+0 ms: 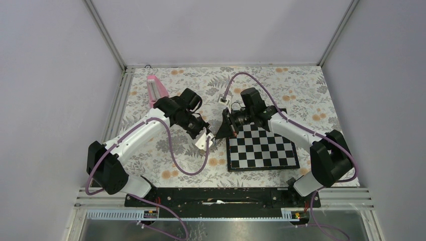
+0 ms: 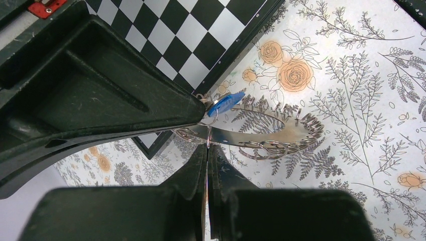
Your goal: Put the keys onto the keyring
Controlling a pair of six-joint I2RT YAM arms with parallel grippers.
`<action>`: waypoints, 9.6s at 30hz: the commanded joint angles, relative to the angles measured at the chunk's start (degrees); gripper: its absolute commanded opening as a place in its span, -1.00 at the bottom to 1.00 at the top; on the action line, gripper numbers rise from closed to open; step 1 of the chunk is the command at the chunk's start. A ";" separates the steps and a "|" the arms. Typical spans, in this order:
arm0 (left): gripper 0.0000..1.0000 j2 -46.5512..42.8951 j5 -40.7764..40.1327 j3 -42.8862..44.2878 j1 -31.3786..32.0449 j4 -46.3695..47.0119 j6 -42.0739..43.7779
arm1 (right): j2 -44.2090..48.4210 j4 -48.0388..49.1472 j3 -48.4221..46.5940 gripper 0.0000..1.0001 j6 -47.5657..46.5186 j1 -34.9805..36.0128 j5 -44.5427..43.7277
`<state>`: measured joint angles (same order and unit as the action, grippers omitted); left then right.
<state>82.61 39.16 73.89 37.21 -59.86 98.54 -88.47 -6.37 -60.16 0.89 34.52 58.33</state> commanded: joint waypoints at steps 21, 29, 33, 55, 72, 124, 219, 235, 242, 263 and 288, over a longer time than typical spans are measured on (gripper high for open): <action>-1.00 -1.47 1.09 -0.04 1.20 -0.08 3.87 | -2.93 0.58 -3.54 -1.00 0.95 0.51 3.11; -1.00 -1.75 1.14 -0.54 1.28 -1.50 6.16 | -4.26 -0.63 -4.34 -1.00 0.20 0.51 3.20; -1.00 -1.75 1.22 -0.59 1.50 -1.92 6.90 | -4.73 -1.16 -4.83 -1.00 0.09 0.51 3.03; -1.00 -1.48 2.12 -0.24 2.14 -3.43 7.69 | -6.30 -3.44 -5.98 -1.00 -0.62 1.34 0.90; -1.00 -1.30 0.85 0.18 2.16 1.43 -0.80 | -4.55 -4.21 -5.08 -1.00 -4.13 1.92 -3.25; -1.00 -3.35 2.06 -2.96 -0.36 17.36 -23.08 | -2.39 -3.53 -3.23 -1.00 -5.63 2.26 -8.11; -1.00 -2.19 -0.22 -4.08 2.73 6.08 -2.96 | -3.65 -3.90 -4.31 -1.00 -5.70 0.92 -2.94; -1.00 -1.31 -0.72 -3.86 4.48 3.90 -0.98 | -4.72 -6.25 -5.68 -1.00 -7.11 1.91 -4.67; -1.00 -1.22 -1.36 -4.02 5.41 3.33 -0.58 | -5.66 -7.39 -6.63 -1.00 -7.57 2.52 -5.40; -1.00 -1.48 -1.18 -5.23 7.78 2.60 0.25 | -9.15 -10.01 -9.86 -1.00 -7.65 3.94 -7.86; -1.00 -2.80 -3.30 -6.27 3.82 11.74 -11.80 | -3.83 -7.15 -5.41 -1.00 -9.67 4.15 -9.45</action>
<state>81.84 32.32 67.72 41.67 -54.15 89.76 -95.29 -16.69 -66.37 -7.51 38.30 50.00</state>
